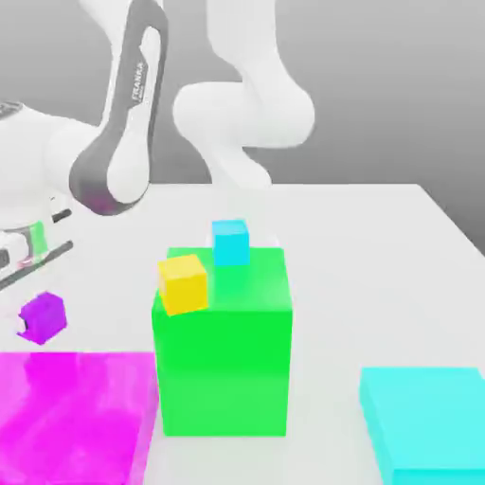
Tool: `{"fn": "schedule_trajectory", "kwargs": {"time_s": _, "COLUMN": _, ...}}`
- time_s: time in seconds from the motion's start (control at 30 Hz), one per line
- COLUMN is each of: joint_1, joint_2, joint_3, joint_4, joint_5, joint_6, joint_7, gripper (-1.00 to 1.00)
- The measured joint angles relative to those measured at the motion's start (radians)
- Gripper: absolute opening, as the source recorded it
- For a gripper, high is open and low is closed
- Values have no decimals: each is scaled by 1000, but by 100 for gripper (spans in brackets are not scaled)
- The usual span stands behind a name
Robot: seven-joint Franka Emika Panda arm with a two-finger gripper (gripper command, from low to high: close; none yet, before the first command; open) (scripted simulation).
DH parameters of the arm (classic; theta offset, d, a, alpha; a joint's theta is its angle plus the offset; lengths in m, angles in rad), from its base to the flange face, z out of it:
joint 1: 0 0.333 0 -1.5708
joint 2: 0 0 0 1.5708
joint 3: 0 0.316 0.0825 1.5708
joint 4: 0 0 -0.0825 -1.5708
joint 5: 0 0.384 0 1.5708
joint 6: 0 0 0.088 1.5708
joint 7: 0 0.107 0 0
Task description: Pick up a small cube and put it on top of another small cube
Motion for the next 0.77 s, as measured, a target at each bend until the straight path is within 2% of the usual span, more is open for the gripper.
{"fn": "schedule_trajectory", "kwargs": {"time_s": 0.47, "joint_1": -29, "joint_2": 190, "joint_3": 180, "joint_4": 509, "joint_5": 79, "joint_6": -317, "joint_7": -609, "gripper": -100}}
{"fn": "schedule_trajectory", "kwargs": {"time_s": 0.57, "joint_1": -44, "joint_2": 267, "joint_3": 208, "joint_4": 535, "joint_5": 105, "joint_6": -266, "joint_7": -673, "gripper": -100}}
{"fn": "schedule_trajectory", "kwargs": {"time_s": 0.6, "joint_1": -48, "joint_2": 295, "joint_3": 214, "joint_4": 531, "joint_5": 116, "joint_6": -236, "joint_7": -683, "gripper": 100}}
{"fn": "schedule_trajectory", "kwargs": {"time_s": 0.77, "joint_1": -48, "joint_2": 295, "joint_3": 214, "joint_4": 531, "joint_5": 116, "joint_6": -236, "joint_7": -683, "gripper": 100}}
